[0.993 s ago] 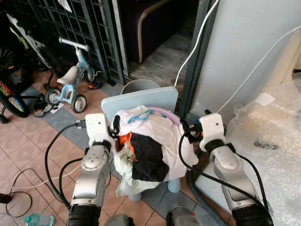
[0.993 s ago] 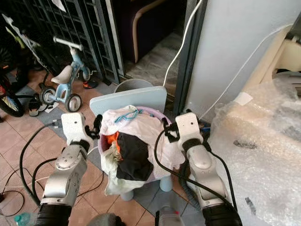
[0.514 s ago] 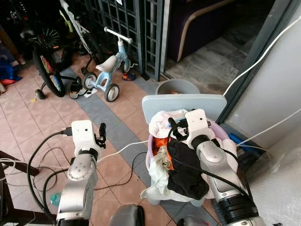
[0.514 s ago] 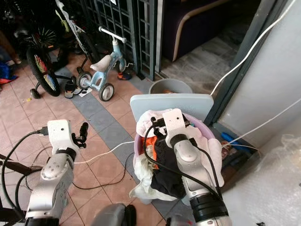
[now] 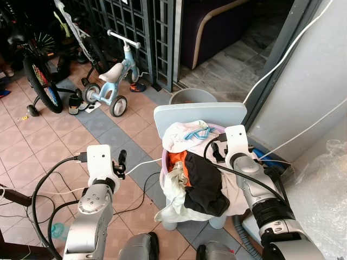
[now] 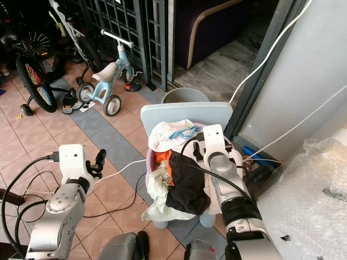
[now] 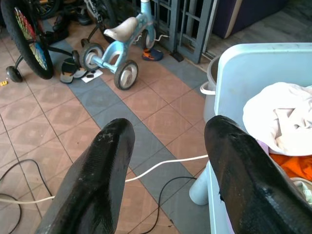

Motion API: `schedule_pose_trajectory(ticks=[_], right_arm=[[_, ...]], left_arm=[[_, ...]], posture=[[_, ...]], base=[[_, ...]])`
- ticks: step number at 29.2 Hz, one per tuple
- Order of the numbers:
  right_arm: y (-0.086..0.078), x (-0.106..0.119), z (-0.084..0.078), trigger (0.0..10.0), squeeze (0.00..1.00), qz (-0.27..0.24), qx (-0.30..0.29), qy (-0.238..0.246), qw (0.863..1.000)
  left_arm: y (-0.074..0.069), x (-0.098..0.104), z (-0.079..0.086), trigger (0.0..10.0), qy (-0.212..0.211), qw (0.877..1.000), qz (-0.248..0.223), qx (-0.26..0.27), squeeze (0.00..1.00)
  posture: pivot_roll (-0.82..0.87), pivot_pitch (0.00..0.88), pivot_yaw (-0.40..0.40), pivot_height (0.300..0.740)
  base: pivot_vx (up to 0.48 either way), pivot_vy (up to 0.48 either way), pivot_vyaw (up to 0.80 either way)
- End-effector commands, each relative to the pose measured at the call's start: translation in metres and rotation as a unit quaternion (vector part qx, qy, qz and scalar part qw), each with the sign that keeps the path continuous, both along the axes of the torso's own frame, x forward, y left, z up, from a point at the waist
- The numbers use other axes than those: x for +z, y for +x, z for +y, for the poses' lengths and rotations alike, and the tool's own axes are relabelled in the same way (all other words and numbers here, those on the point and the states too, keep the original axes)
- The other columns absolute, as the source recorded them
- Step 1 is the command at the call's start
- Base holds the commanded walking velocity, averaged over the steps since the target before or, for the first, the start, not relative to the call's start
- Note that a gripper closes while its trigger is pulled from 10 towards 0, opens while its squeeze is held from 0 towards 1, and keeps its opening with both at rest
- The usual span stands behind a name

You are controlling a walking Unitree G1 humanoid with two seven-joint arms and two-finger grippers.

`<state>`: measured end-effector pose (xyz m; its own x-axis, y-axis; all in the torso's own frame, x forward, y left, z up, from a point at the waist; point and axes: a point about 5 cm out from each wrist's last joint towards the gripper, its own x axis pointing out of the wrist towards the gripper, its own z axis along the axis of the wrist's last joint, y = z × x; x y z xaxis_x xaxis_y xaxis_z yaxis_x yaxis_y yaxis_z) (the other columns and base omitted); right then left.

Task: Clothes washing

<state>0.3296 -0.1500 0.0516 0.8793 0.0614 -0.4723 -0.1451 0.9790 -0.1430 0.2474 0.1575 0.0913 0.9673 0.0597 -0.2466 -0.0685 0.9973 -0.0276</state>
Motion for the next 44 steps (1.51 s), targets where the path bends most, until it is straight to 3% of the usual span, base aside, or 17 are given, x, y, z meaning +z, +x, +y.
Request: schedule_pose_trajectory(ticks=[1, 3, 4, 5, 11, 26, 44], right_arm=[[0.004, 0.003, 0.008, 10.0, 0.0, -0.006, 0.032, 0.0, 0.999], [0.006, 0.004, 0.014, 10.0, 0.0, -0.008, 0.059, -0.006, 0.998], [0.008, 0.005, 0.019, 5.6, 0.0, -0.011, 0.082, -0.007, 0.997], [0.009, 0.005, 0.022, 0.2, 0.0, -0.01, 0.089, -0.009, 0.996], [0.012, 0.005, 0.036, 0.0, 0.0, -0.016, 0.099, -0.015, 0.995], [-0.011, -0.027, 0.032, 0.0, 0.0, 0.059, 0.067, 0.013, 0.996], [-0.01, -0.024, 0.031, 0.0, 0.0, 0.049, 0.063, 0.025, 0.996]], left_arm=[[-0.002, 0.003, 0.001, 10.0, 0.001, 1.0, 0.0, 0.001, 0.0], [-0.006, 0.003, 0.002, 10.0, 0.004, 1.0, 0.0, 0.0, 0.0], [-0.008, 0.003, 0.004, 10.0, 0.006, 1.0, 0.002, 0.004, 0.0], [-0.01, 0.003, 0.005, 10.0, 0.008, 1.0, 0.002, 0.007, 0.0], [-0.019, 0.004, 0.004, 10.0, 0.006, 1.0, 0.007, 0.02, 0.0], [-0.019, 0.003, 0.004, 10.0, 0.009, 0.999, 0.01, 0.03, 0.0], [-0.013, 0.003, 0.002, 10.0, 0.017, 0.999, 0.005, 0.034, 0.0]], posture=[[0.1, 0.185, 0.029, 0.74], [0.11, 0.197, 0.025, 0.74], [0.11, 0.206, 0.02, 0.74], [0.12, 0.216, 0.015, 0.74], [0.13, 0.234, 0.005, 0.74], [0.12, 0.237, -0.01, 0.74], [0.11, 0.212, -0.027, 0.74]], base=[[0.0, 0.0, 0.0], [0.0, 0.0, 0.0], [0.0, 0.0, 0.0], [0.0, 0.0, 0.0], [0.0, 0.0, 0.0], [0.0, 0.0, 0.0], [0.0, 0.0, 0.0]])
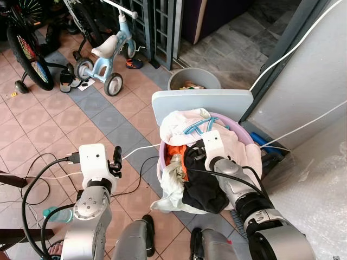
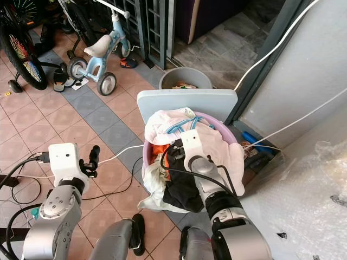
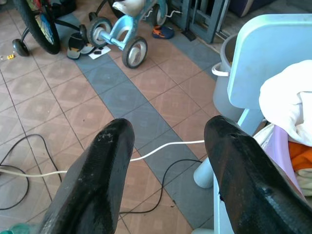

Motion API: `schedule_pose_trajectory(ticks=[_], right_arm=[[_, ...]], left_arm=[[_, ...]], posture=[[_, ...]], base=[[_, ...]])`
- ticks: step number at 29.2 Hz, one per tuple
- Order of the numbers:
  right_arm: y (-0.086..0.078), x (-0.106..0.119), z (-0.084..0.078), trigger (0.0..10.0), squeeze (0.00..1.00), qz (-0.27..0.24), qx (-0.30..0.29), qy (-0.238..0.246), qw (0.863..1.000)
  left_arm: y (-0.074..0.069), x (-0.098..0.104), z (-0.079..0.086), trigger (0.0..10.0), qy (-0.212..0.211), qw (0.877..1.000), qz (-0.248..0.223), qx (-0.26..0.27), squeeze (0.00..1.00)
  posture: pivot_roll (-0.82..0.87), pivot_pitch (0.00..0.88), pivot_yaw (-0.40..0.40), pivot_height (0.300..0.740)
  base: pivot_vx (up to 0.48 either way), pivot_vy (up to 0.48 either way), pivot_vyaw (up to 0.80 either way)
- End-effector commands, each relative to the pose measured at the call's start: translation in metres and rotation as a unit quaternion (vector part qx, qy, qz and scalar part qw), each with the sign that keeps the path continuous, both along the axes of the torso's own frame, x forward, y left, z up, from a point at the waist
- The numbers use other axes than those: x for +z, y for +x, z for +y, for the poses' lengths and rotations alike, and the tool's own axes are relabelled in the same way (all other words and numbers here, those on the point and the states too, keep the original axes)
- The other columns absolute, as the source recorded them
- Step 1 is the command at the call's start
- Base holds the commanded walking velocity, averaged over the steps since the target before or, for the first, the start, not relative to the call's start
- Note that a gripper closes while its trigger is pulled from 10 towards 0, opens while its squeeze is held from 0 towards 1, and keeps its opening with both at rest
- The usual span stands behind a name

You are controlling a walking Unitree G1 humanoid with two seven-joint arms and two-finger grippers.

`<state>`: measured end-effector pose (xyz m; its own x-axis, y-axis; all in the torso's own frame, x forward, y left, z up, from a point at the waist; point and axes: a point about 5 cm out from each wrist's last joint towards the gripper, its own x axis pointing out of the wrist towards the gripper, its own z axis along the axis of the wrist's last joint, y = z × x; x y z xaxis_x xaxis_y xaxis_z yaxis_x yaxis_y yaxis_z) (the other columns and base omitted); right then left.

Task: Clothes washing

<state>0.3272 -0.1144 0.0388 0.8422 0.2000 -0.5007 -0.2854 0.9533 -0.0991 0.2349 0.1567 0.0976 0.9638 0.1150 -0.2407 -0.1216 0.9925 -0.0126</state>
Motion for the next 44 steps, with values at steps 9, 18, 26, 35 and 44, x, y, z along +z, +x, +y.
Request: schedule_pose_trajectory(ticks=[9, 18, 26, 35, 44], right_arm=[[0.005, 0.005, -0.01, 0.0, 0.0, -0.009, -0.041, 0.036, 0.998], [0.018, 0.045, -0.011, 0.0, 0.0, -0.106, -0.051, 0.095, 0.988], [0.001, 0.048, -0.013, 0.0, 0.0, -0.137, -0.019, 0.101, 0.985], [-0.06, 0.021, -0.021, 0.0, 0.0, -0.057, 0.148, 0.072, 0.985], [-0.076, 0.03, -0.04, 0.0, 0.0, -0.053, 0.294, 0.02, 0.954]], left_arm=[[0.004, -0.014, -0.002, 10.0, 0.012, 0.999, 0.042, -0.019, 0.0], [0.006, -0.026, -0.014, 10.0, 0.044, 0.985, 0.079, -0.148, 0.0], [0.017, -0.024, -0.021, 10.0, 0.052, 0.983, 0.068, -0.16, 0.0], [0.023, -0.024, -0.022, 10.0, 0.058, 0.981, 0.063, -0.173, 0.0], [0.028, -0.024, -0.028, 10.0, 0.064, 0.979, 0.056, -0.183, 0.0]], posture=[[0.11, 0.179, -0.022, 0.74], [0.06, 0.126, 0.012, 0.74], [0.03, 0.104, 0.02, 0.74], [0.01, 0.105, 0.031, 0.74], [0.0, 0.104, 0.04, 0.74]], base=[[0.0, 0.0, 0.0], [0.0, 0.0, 0.0], [0.0, 0.0, 0.0], [0.0, 0.0, 0.0], [0.0, 0.0, 0.0]])
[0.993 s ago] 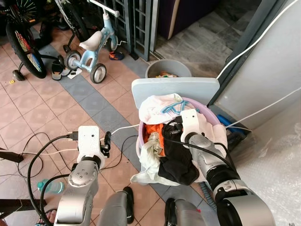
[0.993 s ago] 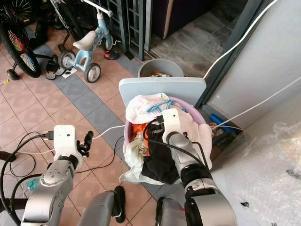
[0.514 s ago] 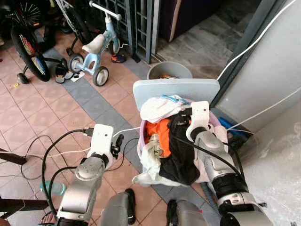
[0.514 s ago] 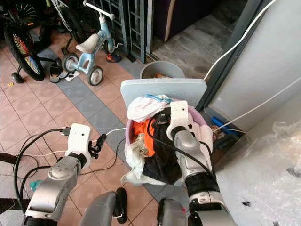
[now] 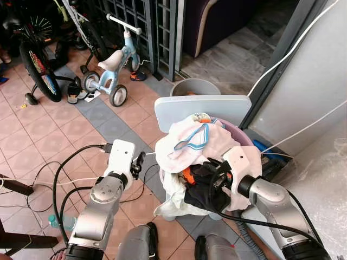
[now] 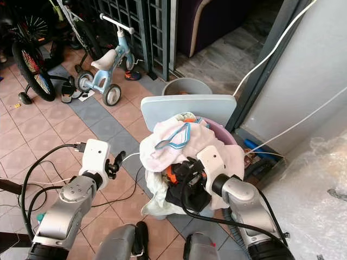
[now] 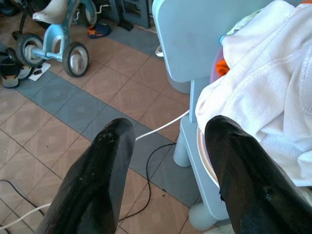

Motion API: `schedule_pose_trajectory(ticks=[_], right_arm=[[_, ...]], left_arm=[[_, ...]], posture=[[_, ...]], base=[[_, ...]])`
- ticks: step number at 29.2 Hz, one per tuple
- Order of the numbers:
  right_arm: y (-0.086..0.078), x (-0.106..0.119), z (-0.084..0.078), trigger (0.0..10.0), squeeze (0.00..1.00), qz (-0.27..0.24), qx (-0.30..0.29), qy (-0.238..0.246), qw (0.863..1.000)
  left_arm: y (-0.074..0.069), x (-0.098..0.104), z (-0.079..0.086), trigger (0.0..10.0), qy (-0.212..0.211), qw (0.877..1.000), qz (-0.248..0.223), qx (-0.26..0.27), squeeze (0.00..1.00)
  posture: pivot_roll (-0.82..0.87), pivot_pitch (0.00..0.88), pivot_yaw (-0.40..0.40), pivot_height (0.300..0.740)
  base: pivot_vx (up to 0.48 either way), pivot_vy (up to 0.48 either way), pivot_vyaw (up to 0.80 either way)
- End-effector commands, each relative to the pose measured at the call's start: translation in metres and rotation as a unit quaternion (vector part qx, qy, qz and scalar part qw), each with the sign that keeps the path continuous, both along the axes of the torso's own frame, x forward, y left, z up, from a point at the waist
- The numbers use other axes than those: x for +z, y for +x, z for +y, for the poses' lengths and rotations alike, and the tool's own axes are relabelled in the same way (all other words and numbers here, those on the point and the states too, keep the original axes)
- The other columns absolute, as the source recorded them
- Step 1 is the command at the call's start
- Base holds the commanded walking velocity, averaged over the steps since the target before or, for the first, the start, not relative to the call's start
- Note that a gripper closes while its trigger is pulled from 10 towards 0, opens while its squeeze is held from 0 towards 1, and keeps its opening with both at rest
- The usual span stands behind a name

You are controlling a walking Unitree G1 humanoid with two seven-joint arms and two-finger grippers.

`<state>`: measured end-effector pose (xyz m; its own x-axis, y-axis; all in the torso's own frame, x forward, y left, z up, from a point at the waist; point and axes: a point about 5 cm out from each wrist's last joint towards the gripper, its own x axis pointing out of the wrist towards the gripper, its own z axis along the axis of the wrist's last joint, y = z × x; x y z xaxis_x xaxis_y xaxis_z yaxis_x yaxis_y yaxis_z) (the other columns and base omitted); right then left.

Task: Clothes washing

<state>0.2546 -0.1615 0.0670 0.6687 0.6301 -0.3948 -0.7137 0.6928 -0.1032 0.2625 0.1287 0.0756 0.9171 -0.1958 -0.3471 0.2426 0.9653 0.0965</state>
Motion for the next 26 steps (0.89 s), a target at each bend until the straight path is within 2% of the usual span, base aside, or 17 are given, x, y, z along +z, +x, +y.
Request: schedule_pose_trajectory(ticks=[1, 3, 4, 6, 7, 9, 11, 13, 14, 15, 17, 18, 19, 23, 24, 26], right_arm=[[-0.006, -0.003, 0.007, 0.0, 0.0, 0.002, 0.06, -0.04, 0.997], [-0.008, -0.012, 0.006, 0.0, 0.0, 0.014, 0.094, -0.094, 0.991], [-0.008, -0.015, 0.004, 7.6, 0.89, 0.014, 0.102, -0.119, 0.988], [-0.007, -0.016, 0.003, 7.6, 0.89, 0.013, 0.104, -0.131, 0.986], [0.002, -0.016, 0.001, 10.0, 1.0, -0.002, 0.078, -0.146, 0.986], [0.009, -0.012, -0.002, 10.0, 1.0, -0.034, 0.074, -0.176, 0.981], [0.011, -0.007, -0.001, 10.0, 1.0, -0.045, 0.079, -0.165, 0.982], [0.015, 0.007, 0.004, 10.0, 1.0, -0.07, 0.081, -0.115, 0.988], [0.015, 0.007, 0.004, 10.0, 1.0, -0.07, 0.081, -0.115, 0.988], [0.017, 0.014, 0.006, 10.0, 1.0, -0.088, 0.086, -0.095, 0.988], [0.022, 0.034, 0.012, 10.0, 1.0, -0.117, 0.083, -0.026, 0.989], [0.022, 0.034, 0.012, 10.0, 1.0, -0.117, 0.083, -0.026, 0.989], [0.027, 0.045, 0.012, 10.0, 1.0, -0.135, 0.075, 0.001, 0.988], [0.034, 0.048, 0.011, 10.0, 1.0, -0.141, 0.051, 0.011, 0.989], [0.045, 0.046, 0.008, 10.0, 1.0, -0.161, -0.012, -0.034, 0.986], [0.048, 0.044, 0.008, 10.0, 1.0, -0.162, -0.031, -0.04, 0.986]], left_arm=[[0.0, -0.002, 0.0, 10.0, 0.007, 1.0, 0.002, -0.005, 0.0], [0.001, -0.002, 0.0, 10.0, 0.007, 1.0, 0.002, -0.004, 0.0], [0.001, -0.002, 0.0, 10.0, 0.007, 1.0, 0.002, -0.004, 0.0], [0.001, -0.002, 0.0, 10.0, 0.007, 1.0, 0.001, -0.004, 0.0], [0.001, -0.002, 0.0, 10.0, 0.008, 1.0, 0.0, -0.003, 0.0], [0.001, 0.0, 0.003, 10.0, 0.012, 1.0, -0.009, 0.007, 0.0], [0.0, 0.0, 0.005, 10.0, 0.013, 1.0, -0.01, 0.012, 0.0], [-0.001, -0.002, 0.006, 10.0, 0.012, 1.0, -0.008, 0.016, 0.0], [-0.001, -0.002, 0.006, 10.0, 0.012, 1.0, -0.008, 0.016, 0.0], [-0.002, -0.002, 0.006, 10.0, 0.012, 1.0, -0.007, 0.016, 0.0], [-0.002, -0.002, 0.006, 10.0, 0.012, 1.0, -0.007, 0.015, 0.0], [-0.002, -0.002, 0.006, 10.0, 0.012, 1.0, -0.007, 0.015, 0.0], [-0.001, -0.002, 0.005, 10.0, 0.012, 1.0, -0.008, 0.014, 0.0], [0.0, -0.002, 0.003, 10.0, 0.012, 1.0, -0.009, 0.013, 0.0], [0.001, -0.003, 0.004, 10.0, 0.012, 1.0, -0.009, 0.013, 0.0], [0.001, -0.003, 0.004, 10.0, 0.012, 1.0, -0.009, 0.013, 0.0]], posture=[[0.0, 0.104, 0.041, 0.74], [0.0, 0.103, 0.04, 0.74], [0.0, 0.104, 0.04, 0.74], [0.0, 0.104, 0.038, 0.74], [0.01, 0.103, 0.036, 0.74], [0.02, 0.107, 0.031, 0.74], [0.02, 0.107, 0.029, 0.74], [0.02, 0.106, 0.025, 0.74], [0.02, 0.106, 0.025, 0.74], [0.02, 0.107, 0.026, 0.74], [0.02, 0.106, 0.026, 0.74], [0.02, 0.106, 0.026, 0.74], [0.01, 0.106, 0.026, 0.74], [0.01, 0.106, 0.025, 0.74], [0.01, 0.106, 0.021, 0.74], [0.01, 0.107, 0.018, 0.74]], base=[[0.0, 0.0, 0.0], [0.0, 0.0, 0.0], [0.0, 0.0, 0.0], [0.0, 0.0, 0.0], [0.0, 0.0, 0.0], [0.0, 0.0, 0.0], [0.0, 0.0, 0.0], [0.0, 0.0, 0.0], [0.0, 0.0, 0.0], [0.0, 0.0, 0.0], [0.0, 0.0, 0.0], [0.0, 0.0, 0.0], [0.0, 0.0, 0.0], [0.0, 0.0, 0.0], [0.0, 0.0, 0.0], [0.0, 0.0, 0.0]])
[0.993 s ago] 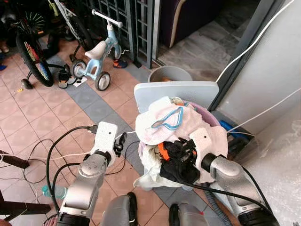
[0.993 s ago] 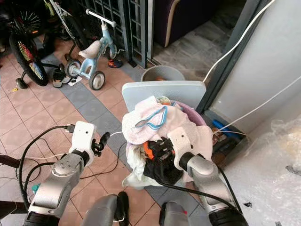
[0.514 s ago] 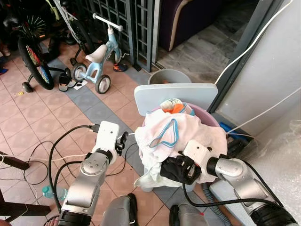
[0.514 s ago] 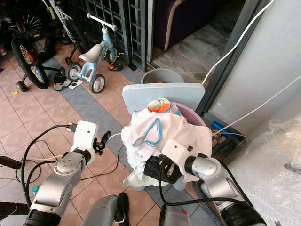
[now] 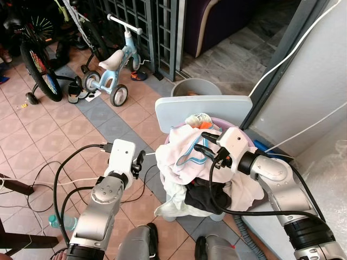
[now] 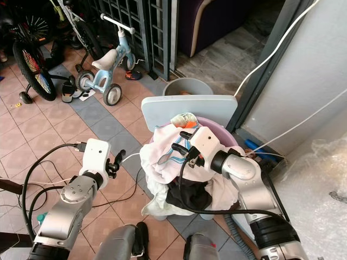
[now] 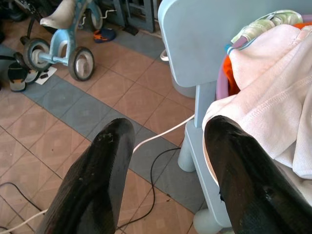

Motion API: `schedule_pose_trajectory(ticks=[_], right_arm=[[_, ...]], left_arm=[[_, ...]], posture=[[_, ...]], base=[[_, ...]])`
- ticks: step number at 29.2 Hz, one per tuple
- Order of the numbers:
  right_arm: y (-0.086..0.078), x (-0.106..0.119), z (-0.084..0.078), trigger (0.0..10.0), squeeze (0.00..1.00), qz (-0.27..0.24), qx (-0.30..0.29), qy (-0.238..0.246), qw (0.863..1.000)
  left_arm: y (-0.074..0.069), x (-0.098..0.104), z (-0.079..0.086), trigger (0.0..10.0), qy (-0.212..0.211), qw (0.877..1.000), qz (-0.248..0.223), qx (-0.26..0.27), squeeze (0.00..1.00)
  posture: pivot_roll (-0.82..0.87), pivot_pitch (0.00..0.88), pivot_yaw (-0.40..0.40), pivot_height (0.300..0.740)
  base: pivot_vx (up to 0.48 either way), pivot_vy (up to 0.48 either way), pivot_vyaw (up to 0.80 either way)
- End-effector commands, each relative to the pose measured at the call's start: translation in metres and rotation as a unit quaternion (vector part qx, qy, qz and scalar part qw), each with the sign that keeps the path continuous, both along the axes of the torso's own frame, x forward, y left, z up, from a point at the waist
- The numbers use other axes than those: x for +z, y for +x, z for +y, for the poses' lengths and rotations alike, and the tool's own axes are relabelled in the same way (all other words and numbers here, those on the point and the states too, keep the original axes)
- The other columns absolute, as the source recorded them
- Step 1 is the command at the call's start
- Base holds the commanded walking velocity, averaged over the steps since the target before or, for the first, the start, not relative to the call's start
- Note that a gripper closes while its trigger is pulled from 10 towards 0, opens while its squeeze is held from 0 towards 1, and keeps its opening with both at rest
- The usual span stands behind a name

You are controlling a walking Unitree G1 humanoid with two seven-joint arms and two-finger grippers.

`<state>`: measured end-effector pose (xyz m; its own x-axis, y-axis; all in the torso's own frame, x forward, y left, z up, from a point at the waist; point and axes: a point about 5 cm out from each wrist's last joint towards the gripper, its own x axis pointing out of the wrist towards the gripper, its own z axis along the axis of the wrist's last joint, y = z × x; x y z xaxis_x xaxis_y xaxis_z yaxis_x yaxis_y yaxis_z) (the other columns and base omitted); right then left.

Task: Clothes washing

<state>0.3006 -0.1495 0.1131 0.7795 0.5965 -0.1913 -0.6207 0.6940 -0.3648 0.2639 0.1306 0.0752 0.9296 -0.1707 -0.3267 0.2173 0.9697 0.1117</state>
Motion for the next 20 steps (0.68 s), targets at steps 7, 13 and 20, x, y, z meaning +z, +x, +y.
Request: schedule_pose_trajectory(ticks=[7, 13, 20], right_arm=[[0.001, -0.032, 0.006, 10.0, 1.0, 0.058, -0.081, -0.031, 0.995], [-0.02, -0.068, 0.014, 8.7, 0.0, 0.17, -0.047, -0.067, 0.982], [-0.028, -0.076, 0.014, 0.0, 0.0, 0.199, -0.035, -0.068, 0.977]], left_arm=[[-0.003, -0.004, 0.001, 10.0, 0.007, 1.0, 0.005, 0.005, 0.0], [-0.003, -0.005, 0.002, 10.0, 0.01, 1.0, 0.009, 0.006, 0.0], [-0.002, -0.007, 0.002, 10.0, 0.015, 1.0, 0.013, 0.007, 0.0]], posture=[[0.03, 0.106, 0.01, 0.74], [0.02, 0.108, 0.011, 0.74], [0.01, 0.108, 0.01, 0.74]], base=[[0.0, 0.0, 0.0], [0.0, 0.0, 0.0], [0.0, 0.0, 0.0]])
